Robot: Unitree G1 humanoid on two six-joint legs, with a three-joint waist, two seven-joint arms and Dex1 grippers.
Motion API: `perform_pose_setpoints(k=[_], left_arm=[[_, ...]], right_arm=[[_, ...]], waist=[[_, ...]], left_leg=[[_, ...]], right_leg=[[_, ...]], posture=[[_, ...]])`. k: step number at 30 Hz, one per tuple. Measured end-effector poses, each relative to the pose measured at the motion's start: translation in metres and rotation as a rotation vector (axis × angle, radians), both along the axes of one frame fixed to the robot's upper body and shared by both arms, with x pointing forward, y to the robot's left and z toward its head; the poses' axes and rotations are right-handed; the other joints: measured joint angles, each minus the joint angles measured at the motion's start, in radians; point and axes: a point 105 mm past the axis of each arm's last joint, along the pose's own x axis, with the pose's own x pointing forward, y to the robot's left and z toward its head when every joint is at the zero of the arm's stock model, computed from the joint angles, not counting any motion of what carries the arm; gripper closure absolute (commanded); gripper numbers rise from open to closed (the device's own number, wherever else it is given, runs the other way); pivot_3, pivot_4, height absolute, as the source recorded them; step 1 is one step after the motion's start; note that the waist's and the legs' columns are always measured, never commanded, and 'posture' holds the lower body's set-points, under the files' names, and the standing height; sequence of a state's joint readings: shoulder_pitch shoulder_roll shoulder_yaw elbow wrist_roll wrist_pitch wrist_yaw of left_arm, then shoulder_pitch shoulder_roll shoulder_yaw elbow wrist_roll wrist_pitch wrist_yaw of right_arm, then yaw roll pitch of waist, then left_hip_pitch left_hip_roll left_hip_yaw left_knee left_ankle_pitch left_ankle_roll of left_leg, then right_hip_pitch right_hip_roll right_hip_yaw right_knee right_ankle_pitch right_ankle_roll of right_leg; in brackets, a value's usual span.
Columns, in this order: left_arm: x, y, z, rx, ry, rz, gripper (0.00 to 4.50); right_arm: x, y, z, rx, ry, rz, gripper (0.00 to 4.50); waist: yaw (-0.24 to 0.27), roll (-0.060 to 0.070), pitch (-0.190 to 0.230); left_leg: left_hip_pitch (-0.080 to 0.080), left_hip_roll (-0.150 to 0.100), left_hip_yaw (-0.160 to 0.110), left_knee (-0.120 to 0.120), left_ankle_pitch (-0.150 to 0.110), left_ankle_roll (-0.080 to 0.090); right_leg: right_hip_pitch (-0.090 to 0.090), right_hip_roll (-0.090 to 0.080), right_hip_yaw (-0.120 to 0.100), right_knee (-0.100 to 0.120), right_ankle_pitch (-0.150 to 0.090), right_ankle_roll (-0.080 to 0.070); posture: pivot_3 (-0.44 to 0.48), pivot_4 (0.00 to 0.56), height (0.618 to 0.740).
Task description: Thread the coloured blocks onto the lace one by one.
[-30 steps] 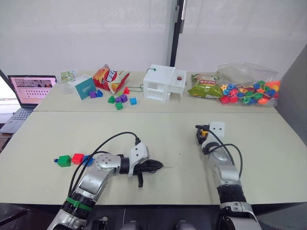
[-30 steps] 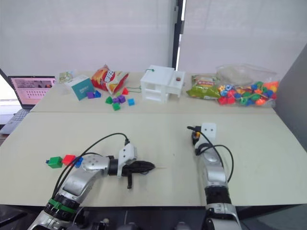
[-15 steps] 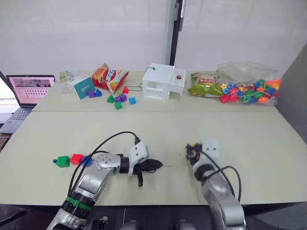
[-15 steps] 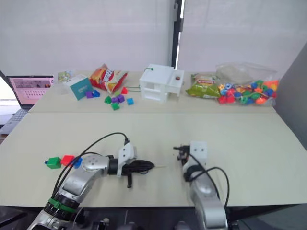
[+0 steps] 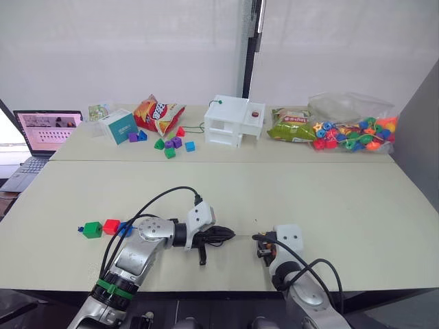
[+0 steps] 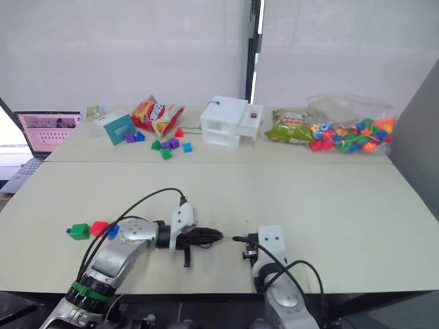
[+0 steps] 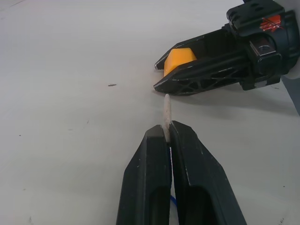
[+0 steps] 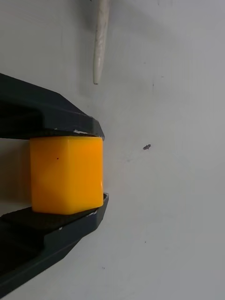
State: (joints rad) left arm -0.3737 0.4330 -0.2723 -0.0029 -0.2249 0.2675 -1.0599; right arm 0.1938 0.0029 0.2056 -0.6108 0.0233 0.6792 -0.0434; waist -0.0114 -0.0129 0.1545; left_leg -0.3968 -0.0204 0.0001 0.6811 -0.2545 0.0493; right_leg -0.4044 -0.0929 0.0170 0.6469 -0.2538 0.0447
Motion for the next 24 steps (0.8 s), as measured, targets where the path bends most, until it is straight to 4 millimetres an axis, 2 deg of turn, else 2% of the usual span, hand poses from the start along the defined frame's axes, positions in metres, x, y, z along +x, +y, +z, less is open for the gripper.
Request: perform_pose_setpoints(k=[4,6,9,11,13,15,17,21,24], left_arm=[[0.0,0.002,-0.001,0.005,0.001,0.002,4.5],[-0.001,0.002,-0.002,0.006,0.006,0.004,4.5],[-0.002,0.003,-0.005,0.004,0.013,0.011,4.5],[-0.003,0.003,-0.006,0.001,0.017,0.016,4.5],[-0.004,0.003,-0.007,0.0,0.019,0.022,4.5],[-0.005,0.002,-0.005,-0.005,0.01,0.024,4.5],[-0.008,0.002,-0.003,-0.012,0.002,0.024,4.5],[-0.015,0.002,-0.004,-0.02,0.014,0.03,4.5],[-0.018,0.003,-0.004,-0.018,0.017,0.037,4.5]], right_arm=[[-0.001,-0.005,0.003,-0.006,-0.02,0.008,0.53],[-0.002,-0.009,0.014,-0.008,-0.059,0.039,0.05],[0.004,-0.013,0.047,-0.042,-0.171,0.15,0.05],[0.005,-0.012,0.065,-0.079,-0.209,0.287,0.05],[0.003,-0.008,0.07,-0.083,-0.189,0.42,0.05],[0.001,-0.005,0.076,-0.1,-0.152,0.631,0.05],[-0.001,-0.01,0.085,-0.143,-0.108,0.819,0.05],[0.001,-0.023,0.087,-0.186,0.004,1.065,0.05],[0.002,-0.032,0.071,-0.293,0.079,1.218,0.05]], waist=[[0.001,0.0,0.0],[0.001,0.0,0.0],[0.0,0.0,0.0],[0.0,0.0,0.0],[0.002,0.0,0.0],[0.001,0.0,0.0],[0.002,0.0,0.001],[0.003,-0.001,0.001],[0.003,-0.001,0.001]], left_leg=[[-0.002,-0.001,0.0,0.0,0.0,0.0],[-0.002,-0.001,0.0,0.0,0.0,0.0],[-0.002,-0.001,0.0,0.0,0.0,0.0],[-0.002,-0.001,0.0,0.0,0.0,0.001],[-0.002,0.0,-0.001,0.0,0.0,0.001],[-0.002,-0.001,0.0,0.0,-0.001,0.001],[-0.002,-0.001,0.0,0.0,-0.001,0.002],[-0.002,0.001,0.0,0.0,-0.002,0.003],[-0.003,0.0,0.001,0.0,-0.002,0.003]], right_leg=[[-0.002,-0.001,0.0,0.0,0.0,0.0],[-0.002,-0.001,0.0,0.0,0.0,0.0],[-0.001,-0.001,0.0,-0.001,0.0,0.0],[-0.001,0.0,-0.001,-0.001,0.0,0.0],[0.0,0.0,-0.002,-0.001,0.0,0.0],[0.0,-0.001,-0.001,-0.002,0.0,0.0],[0.002,-0.001,-0.002,-0.004,0.0,0.0],[0.002,0.0,-0.003,-0.005,0.0,0.0],[0.001,-0.001,-0.002,-0.005,0.0,0.0]], posture=[[0.0,0.15,0.74],[0.0,0.15,0.74],[0.0,0.15,0.74],[0.0,0.15,0.74],[0.0,0.15,0.74],[0.0,0.15,0.74],[0.0,0.15,0.74],[0.0,0.15,0.74],[0.0,0.15,0.74]])
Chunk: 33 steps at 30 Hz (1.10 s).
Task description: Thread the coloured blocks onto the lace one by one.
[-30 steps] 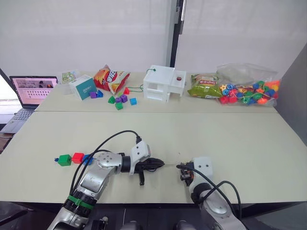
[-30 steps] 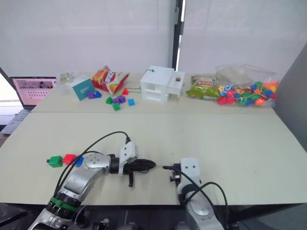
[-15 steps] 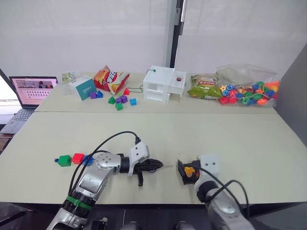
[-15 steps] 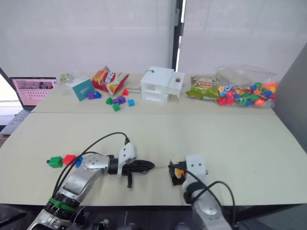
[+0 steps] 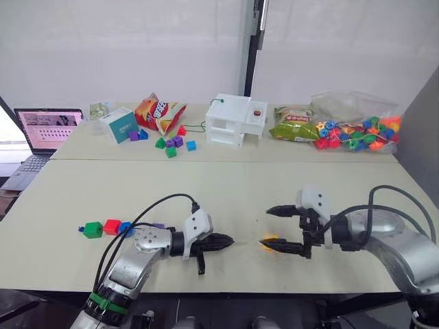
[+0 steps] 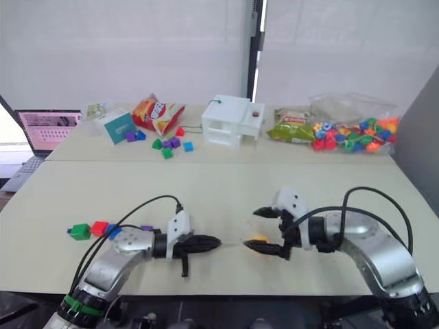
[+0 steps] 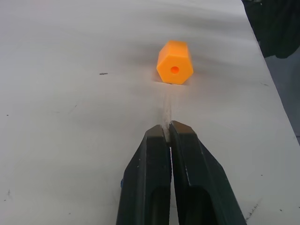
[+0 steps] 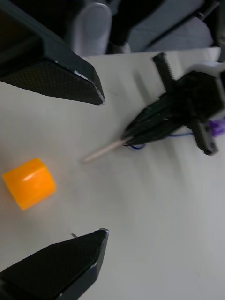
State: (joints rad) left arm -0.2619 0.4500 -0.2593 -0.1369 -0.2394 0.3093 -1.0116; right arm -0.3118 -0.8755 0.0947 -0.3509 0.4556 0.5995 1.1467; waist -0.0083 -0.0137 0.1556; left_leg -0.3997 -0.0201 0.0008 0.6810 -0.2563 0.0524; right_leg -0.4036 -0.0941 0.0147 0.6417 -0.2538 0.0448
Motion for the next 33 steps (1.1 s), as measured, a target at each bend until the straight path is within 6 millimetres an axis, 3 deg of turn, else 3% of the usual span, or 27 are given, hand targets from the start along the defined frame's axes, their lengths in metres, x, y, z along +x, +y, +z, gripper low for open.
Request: perform_pose_setpoints(k=[3,10,13,20,27,33], left_arm=[[-0.002,0.001,0.001,0.005,-0.005,0.003,4.5],[-0.005,0.0,0.001,-0.009,0.004,0.013,4.5],[-0.004,-0.003,0.002,-0.024,0.003,0.02,4.5],[-0.002,-0.008,0.005,-0.035,-0.004,0.016,4.5],[0.01,-0.033,0.01,-0.037,-0.03,-0.038,4.5],[0.015,-0.035,0.005,-0.01,-0.029,-0.046,4.5]], right_arm=[[0.005,-0.008,-0.017,-0.092,-0.007,0.093,0.05],[0.029,-0.015,-0.031,-0.188,-0.093,0.146,0.05],[0.031,-0.017,-0.042,-0.194,-0.084,0.142,0.86],[0.031,-0.019,-0.05,-0.186,-0.071,0.132,3.21],[0.028,-0.015,-0.051,-0.17,-0.077,0.135,3.22],[0.025,-0.012,-0.05,-0.192,-0.059,0.122,3.22]], waist=[[0.002,0.0,0.0],[0.009,0.0,0.0],[0.015,0.0,0.0],[0.019,0.0,0.0],[0.02,0.0,0.0],[0.019,0.0,0.0]], left_leg=[[0.0,0.0,0.001,0.0,0.0,0.0],[0.0,0.0,0.0,0.0,0.0,0.0],[-0.001,-0.001,0.0,0.0,0.0,0.0],[0.0,-0.001,0.0,0.0,0.0,0.0],[-0.001,-0.002,0.0,0.0,0.0,-0.001],[-0.001,-0.002,0.0,0.0,0.0,-0.001]], right_leg=[[0.0,-0.001,0.0,0.0,0.0,0.0],[-0.001,-0.002,0.001,0.001,0.0,0.0],[-0.001,-0.003,0.001,0.001,0.0,0.0],[-0.001,-0.003,0.001,0.001,0.0,0.0],[-0.001,-0.003,0.001,0.001,0.001,0.0],[-0.002,-0.003,0.001,0.001,0.001,0.0]], posture=[[0.0,0.15,0.74],[0.0,0.15,0.74],[0.0,0.15,0.74],[0.0,0.15,0.74],[0.0,0.15,0.74],[0.0,0.15,0.74]])
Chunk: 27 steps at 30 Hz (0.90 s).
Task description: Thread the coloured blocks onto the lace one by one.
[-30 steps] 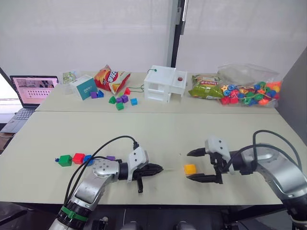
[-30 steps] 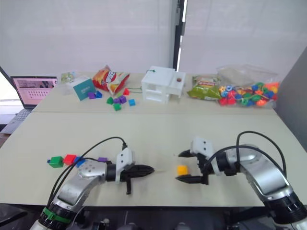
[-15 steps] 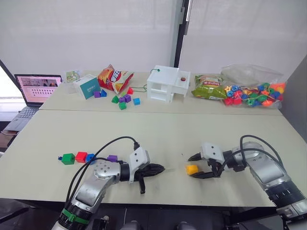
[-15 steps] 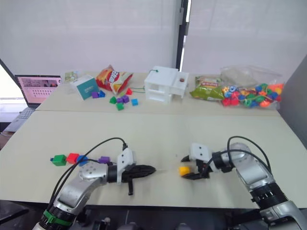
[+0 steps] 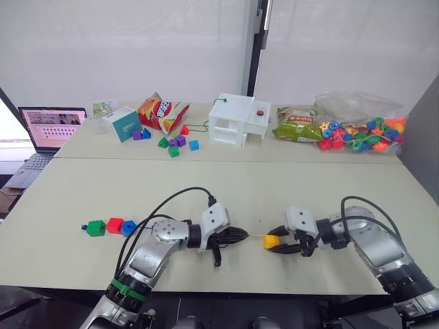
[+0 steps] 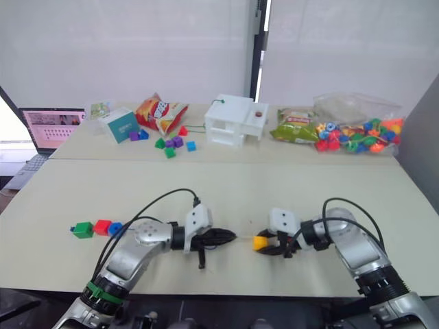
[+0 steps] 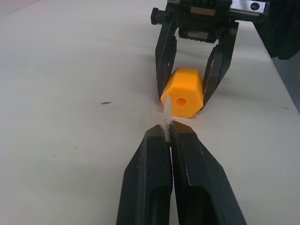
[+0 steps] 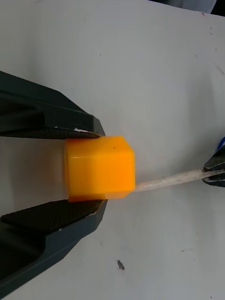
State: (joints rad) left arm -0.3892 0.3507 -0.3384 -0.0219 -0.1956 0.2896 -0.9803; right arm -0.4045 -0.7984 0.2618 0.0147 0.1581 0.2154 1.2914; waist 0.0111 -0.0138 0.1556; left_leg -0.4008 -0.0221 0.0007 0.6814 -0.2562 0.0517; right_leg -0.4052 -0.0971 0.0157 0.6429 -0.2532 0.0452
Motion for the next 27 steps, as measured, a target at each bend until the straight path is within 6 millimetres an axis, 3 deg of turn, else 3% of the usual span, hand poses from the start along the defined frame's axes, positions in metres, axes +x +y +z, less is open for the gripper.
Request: perform_pose_setpoints(k=[13,27], left_arm=[[-0.005,0.0,-0.003,0.021,0.006,-0.036,4.5],[-0.008,-0.015,-0.002,0.014,0.008,-0.079,4.5]], right_arm=[[-0.002,0.001,0.0,-0.024,0.009,-0.031,3.22],[-0.009,0.004,0.001,-0.037,0.033,-0.047,3.22]], waist=[[0.001,0.0,0.0],[0.001,0.0,0.0]], left_leg=[[0.0,0.0,0.0,0.0,0.0,0.0],[0.0,0.0,0.0,0.001,0.0,0.0]], right_leg=[[0.001,0.0,0.0,0.0,0.0,0.0],[0.001,0.0,0.0,0.0,0.0,0.0]], posture=[[0.0,0.15,0.74],[0.0,0.15,0.74]])
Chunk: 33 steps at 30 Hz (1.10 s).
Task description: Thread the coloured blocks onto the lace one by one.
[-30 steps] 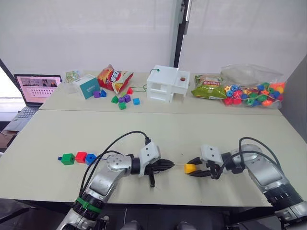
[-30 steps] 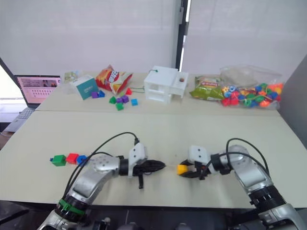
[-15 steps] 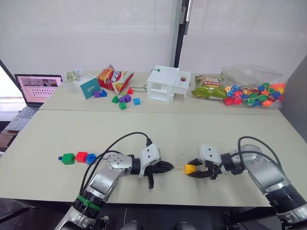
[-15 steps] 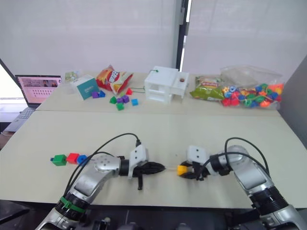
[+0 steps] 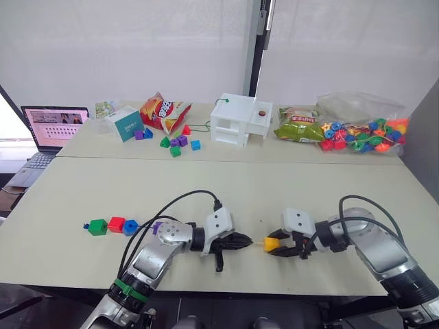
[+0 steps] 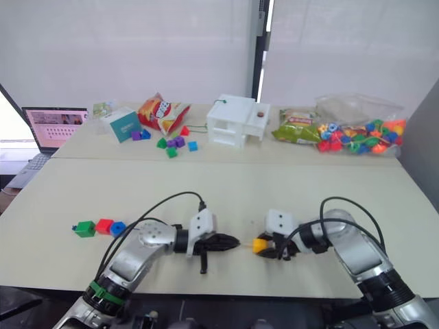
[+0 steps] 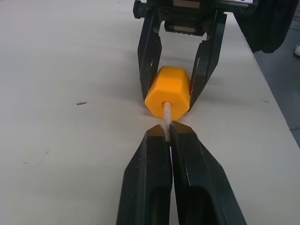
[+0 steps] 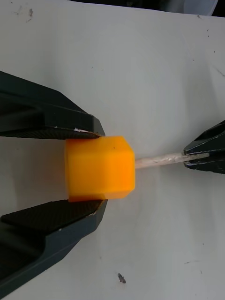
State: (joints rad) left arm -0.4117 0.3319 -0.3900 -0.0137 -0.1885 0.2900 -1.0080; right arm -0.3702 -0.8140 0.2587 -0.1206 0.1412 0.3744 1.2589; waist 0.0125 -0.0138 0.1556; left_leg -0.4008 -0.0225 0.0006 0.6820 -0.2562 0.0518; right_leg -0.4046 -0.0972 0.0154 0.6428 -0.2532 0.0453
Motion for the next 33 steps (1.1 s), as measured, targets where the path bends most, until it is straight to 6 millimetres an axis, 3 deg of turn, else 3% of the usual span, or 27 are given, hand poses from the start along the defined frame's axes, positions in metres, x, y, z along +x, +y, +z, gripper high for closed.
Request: perform_pose_setpoints(k=[17,33], left_arm=[[0.001,-0.004,-0.001,0.022,0.009,-0.036,4.5],[-0.004,0.008,-0.003,0.025,0.004,-0.002,4.5]], right_arm=[[0.0,0.0,0.0,-0.005,0.011,-0.046,3.22],[-0.006,-0.001,-0.002,-0.024,-0.002,-0.048,3.22]], waist=[[0.001,0.0,0.0],[0.003,0.0,0.0]], left_leg=[[0.0,0.0,0.0,0.001,0.0,0.0],[0.0,0.0,0.0,0.001,0.0,0.0]], right_leg=[[0.001,0.0,0.0,0.0,0.0,0.0],[0.001,0.0,0.0,0.0,0.0,0.0]], posture=[[0.0,0.15,0.74],[0.0,0.15,0.74]])
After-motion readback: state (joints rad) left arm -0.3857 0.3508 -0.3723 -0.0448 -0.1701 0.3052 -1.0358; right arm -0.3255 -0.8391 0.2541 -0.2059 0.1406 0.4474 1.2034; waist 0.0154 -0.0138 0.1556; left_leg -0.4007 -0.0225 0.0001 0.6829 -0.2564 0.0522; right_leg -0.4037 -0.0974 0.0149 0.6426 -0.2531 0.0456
